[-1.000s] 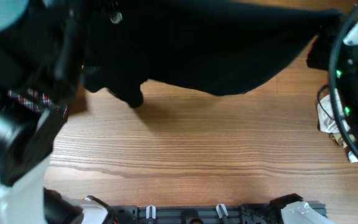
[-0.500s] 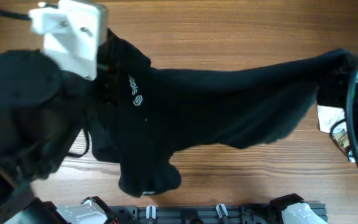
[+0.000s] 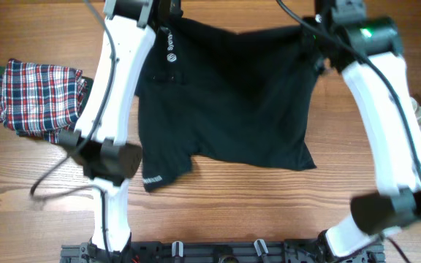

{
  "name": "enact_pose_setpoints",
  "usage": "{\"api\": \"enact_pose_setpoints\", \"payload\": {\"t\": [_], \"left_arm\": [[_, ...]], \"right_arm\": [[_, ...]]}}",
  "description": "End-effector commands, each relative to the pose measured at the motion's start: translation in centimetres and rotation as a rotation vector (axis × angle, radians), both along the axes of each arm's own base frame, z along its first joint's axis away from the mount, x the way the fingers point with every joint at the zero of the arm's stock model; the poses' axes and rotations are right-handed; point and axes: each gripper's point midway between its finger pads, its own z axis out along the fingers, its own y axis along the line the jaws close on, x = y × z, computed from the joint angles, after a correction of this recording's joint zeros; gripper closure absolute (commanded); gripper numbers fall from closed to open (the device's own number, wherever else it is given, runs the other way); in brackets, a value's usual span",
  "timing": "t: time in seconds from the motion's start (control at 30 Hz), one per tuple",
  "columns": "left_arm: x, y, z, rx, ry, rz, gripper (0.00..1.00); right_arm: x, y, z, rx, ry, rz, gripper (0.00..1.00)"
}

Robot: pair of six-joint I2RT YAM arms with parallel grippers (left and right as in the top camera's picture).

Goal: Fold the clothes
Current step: 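Swing the shirt down and lay it flat on the table center, then release the shirt and move both grippers to its bottom corners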

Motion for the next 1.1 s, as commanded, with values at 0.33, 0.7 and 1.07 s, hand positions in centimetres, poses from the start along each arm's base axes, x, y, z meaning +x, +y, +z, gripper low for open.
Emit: {"api": "enact_pose_setpoints", "payload": {"t": [0.33,0.7,1.07], "left_arm": [[-2.1,7.3,0.3,-0.093,0.099,0.078,0.19],[-13.9,6.2,-1.8,-0.185,0.491,0.113,0.4],[-21.1,9.0,5.7,-0.194,0.3,0.204,0.39]], "right_arm": [[0.5,-2.7,-3.6,0.151,0.137,0.057,0.07],[-10.8,-1.1,-1.0,0.264,0.352,0.115,0.14],[-19.6,-1.6,7.9,0.258,0.062,0.168,0.03]]}}
